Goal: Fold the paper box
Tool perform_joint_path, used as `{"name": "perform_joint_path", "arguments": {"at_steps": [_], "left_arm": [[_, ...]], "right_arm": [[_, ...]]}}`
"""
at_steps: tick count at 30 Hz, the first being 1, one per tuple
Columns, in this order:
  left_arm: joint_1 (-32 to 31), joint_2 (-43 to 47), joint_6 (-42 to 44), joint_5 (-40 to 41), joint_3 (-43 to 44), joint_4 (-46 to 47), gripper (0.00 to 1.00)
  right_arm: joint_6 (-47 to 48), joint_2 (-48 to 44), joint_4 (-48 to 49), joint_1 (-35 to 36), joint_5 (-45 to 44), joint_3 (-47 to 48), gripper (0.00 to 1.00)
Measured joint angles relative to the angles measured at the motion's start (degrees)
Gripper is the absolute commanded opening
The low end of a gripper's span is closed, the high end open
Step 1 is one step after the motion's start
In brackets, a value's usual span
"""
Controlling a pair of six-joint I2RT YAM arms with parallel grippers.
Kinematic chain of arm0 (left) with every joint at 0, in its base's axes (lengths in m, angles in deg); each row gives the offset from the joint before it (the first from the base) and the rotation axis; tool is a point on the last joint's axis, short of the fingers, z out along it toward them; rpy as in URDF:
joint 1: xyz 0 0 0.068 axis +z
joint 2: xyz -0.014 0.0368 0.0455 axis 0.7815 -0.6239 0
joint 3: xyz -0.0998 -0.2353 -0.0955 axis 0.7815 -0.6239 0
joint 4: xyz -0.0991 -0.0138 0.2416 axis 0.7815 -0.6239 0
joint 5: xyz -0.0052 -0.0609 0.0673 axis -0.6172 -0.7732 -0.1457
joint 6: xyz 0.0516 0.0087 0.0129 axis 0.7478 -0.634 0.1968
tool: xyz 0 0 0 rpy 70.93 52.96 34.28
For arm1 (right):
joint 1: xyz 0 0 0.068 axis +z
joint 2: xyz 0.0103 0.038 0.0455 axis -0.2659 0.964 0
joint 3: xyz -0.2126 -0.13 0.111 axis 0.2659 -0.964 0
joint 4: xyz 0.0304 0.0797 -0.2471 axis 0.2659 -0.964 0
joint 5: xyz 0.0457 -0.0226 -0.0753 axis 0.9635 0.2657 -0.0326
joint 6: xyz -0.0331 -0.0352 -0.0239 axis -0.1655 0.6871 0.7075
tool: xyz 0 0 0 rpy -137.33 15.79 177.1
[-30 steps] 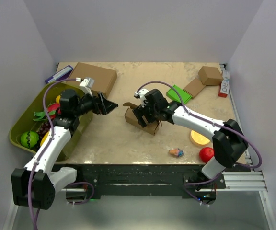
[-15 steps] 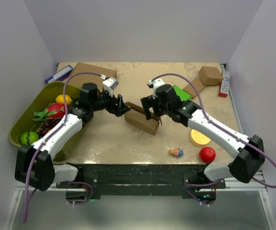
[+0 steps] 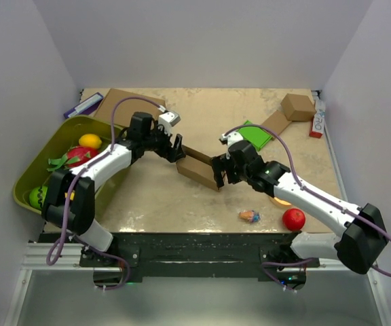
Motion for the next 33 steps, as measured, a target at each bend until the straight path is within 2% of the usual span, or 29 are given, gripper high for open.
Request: {"name": "perform_joint_path", "arguments": {"at_steps": [16,20,24,27,33], "left_arm": [[-2.2,-0.9,1.2,0.7,0.0,-0.2,0.43],[-3.6,-0.9,1.2,1.9,0.0,-0.2,0.36],[-4.8,-0.8,1.1,3.4,-0.1,-0.2,0.26],[-5.3,-0.8,1.0,4.8,-0.1,-0.2,0.23],[-6.3,-0.3,0.8,7.6,-0.4,-0.2,0.17]], "right_arm": [[-8.1,4.2,-0.1,0.0,-1.1,0.2,0.31],[-9.4,5.6,-1.2,0.0,-2.2,0.9,0.27],[-10.6,6.8,-2.4,0.0,-3.3,2.4,0.22],[-11.2,7.5,-3.5,0.0,-4.1,3.4,0.17],[-11.9,8.5,-4.5,-0.1,-5.4,4.0,0.16]]}}
